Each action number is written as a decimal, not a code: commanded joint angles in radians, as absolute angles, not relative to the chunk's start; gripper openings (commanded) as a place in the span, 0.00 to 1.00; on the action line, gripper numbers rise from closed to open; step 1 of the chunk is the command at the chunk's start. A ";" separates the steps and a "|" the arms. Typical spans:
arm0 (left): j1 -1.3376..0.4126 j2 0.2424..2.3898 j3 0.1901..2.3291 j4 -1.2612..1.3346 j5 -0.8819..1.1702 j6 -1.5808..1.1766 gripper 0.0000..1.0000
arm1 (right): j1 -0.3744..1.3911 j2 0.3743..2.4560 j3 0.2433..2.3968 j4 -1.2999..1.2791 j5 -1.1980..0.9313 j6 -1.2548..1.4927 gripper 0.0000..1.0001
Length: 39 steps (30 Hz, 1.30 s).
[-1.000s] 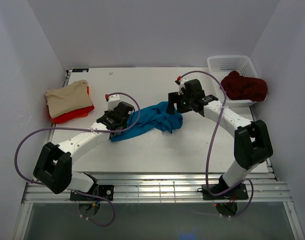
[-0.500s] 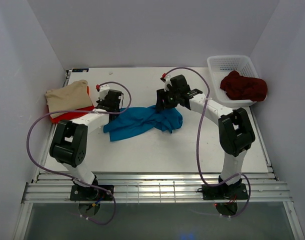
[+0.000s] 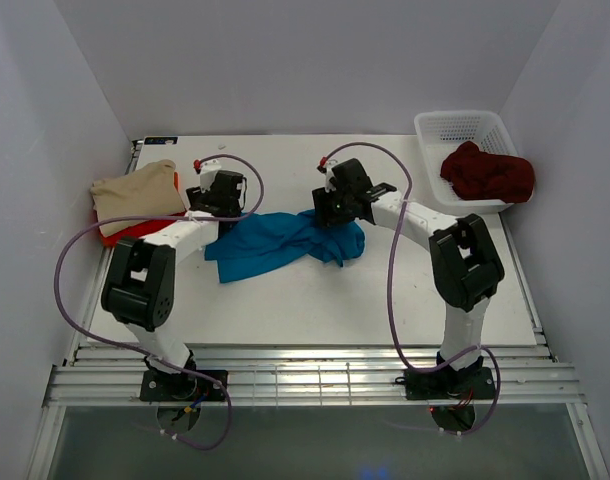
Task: Fold and stack the t-shirts
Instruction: Flatten out the tshirt
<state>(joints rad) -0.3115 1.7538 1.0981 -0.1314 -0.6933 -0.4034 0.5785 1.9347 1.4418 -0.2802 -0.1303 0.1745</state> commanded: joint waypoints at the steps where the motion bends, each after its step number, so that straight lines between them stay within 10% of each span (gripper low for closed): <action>1: -0.316 1.588 1.068 -0.161 -0.681 -0.423 0.77 | 0.597 1.769 1.367 -0.299 -0.032 0.155 0.56; 10: -0.353 1.493 0.960 -0.403 -0.598 -0.518 0.57 | 0.627 1.497 1.060 -0.325 0.040 0.213 0.58; 26: -0.318 1.640 0.902 -0.382 -0.583 -0.577 0.67 | 0.640 1.459 0.985 -0.304 0.040 0.250 0.58; 39: -0.310 1.681 0.899 -0.402 -0.592 -0.609 0.57 | 0.640 1.454 0.905 -0.273 0.083 0.273 0.59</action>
<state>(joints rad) -0.3134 1.6680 0.9092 -0.3973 -0.5869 -0.5926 0.6353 1.4796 0.9199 -0.3134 0.0578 0.2546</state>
